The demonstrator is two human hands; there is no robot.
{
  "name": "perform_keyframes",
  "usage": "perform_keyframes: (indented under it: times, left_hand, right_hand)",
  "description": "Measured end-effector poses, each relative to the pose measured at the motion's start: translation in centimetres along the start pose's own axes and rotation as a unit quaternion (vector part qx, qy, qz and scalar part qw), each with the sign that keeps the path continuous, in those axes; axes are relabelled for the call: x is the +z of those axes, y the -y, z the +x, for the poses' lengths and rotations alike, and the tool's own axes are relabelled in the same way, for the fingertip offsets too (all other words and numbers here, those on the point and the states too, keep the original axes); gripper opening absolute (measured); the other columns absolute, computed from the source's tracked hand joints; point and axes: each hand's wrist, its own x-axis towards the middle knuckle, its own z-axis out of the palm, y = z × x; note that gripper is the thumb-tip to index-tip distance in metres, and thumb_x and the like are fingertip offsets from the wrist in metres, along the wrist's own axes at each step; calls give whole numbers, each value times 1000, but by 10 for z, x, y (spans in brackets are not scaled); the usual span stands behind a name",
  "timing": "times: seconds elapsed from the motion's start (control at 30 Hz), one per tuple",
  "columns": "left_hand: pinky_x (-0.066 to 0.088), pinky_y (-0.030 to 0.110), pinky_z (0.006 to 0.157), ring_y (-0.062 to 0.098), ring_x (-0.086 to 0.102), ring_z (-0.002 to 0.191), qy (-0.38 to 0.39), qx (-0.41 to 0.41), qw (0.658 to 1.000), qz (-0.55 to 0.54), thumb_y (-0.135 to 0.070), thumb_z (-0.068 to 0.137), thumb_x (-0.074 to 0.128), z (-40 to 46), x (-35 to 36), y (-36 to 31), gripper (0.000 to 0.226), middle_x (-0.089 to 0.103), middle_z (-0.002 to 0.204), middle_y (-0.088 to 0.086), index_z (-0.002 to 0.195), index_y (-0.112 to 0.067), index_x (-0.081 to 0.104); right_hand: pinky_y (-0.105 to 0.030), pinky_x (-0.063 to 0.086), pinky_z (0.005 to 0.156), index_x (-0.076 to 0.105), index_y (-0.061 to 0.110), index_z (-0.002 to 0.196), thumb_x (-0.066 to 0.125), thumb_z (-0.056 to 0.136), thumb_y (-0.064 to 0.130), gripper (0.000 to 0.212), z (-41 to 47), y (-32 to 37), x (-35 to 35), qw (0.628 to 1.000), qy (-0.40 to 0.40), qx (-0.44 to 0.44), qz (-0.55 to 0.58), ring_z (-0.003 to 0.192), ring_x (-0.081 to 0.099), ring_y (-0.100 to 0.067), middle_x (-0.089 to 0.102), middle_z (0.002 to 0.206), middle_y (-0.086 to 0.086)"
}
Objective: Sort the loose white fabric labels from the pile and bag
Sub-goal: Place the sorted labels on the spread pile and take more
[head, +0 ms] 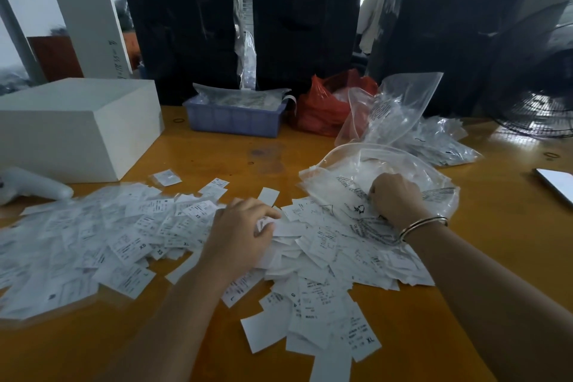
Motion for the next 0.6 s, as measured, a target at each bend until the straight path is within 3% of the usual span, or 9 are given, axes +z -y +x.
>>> perform_keyframes:
  times: [0.2, 0.3, 0.37, 0.43, 0.5, 0.6]
  left_hand:
    - [41, 34, 93, 9, 46, 106, 16, 10, 1000, -21, -21, 92, 57, 0, 4, -3, 17, 61, 107, -13, 102, -28, 69]
    - [39, 30, 91, 8, 45, 106, 19, 11, 999, -26, -22, 92, 56, 1, 6, -3, 18, 60, 107, -15, 103, -29, 68]
    - [39, 30, 92, 7, 44, 107, 20, 7, 999, -26, -22, 93, 55, 1, 7, -4, 19, 60, 108, -14, 105, -28, 68]
    - [40, 31, 93, 9, 46, 108, 8, 7, 1000, -27, -22, 94, 54, 1, 5, -4, 18, 60, 108, -14, 105, -26, 68]
    - [41, 31, 92, 9, 49, 106, -23, 15, 998, -49, -22, 93, 56, 2, 3, -7, 17, 61, 106, -13, 103, -24, 69]
    - [41, 16, 82, -3, 53, 100, -56, -22, 978, -200, -47, 90, 48, 1, -4, -15, 19, 61, 103, -20, 99, -38, 63]
  right_hand:
    - [-40, 43, 92, 64, 15, 85, 52, 89, 11, 14, -2, -1, -4, 998, -53, 1, 33, 81, 58, -25, 66, 90, -6]
    - [-44, 43, 95, 61, 17, 77, 61, 88, 16, 11, -4, -4, -9, 992, -81, 9, 92, 65, 47, -16, 56, 70, 4]
    - [-45, 46, 91, 66, 14, 81, 64, 87, 19, 8, -5, -4, -13, 985, -122, -10, 121, 63, 49, -15, 54, 65, 8]
    - [-34, 50, 82, 68, 13, 84, 66, 86, 20, 8, -11, 0, -20, 961, -178, -46, 205, 68, 56, -14, 64, 74, 4]
    - [-9, 46, 67, 64, 19, 80, 67, 86, 18, 6, -24, 12, -29, 917, -201, -91, 333, 67, 58, -4, 65, 76, 8]
    - [-13, 48, 55, 57, 28, 79, 64, 87, 21, 13, -52, 40, -31, 858, -116, -134, 482, 59, 62, -5, 67, 68, 6]
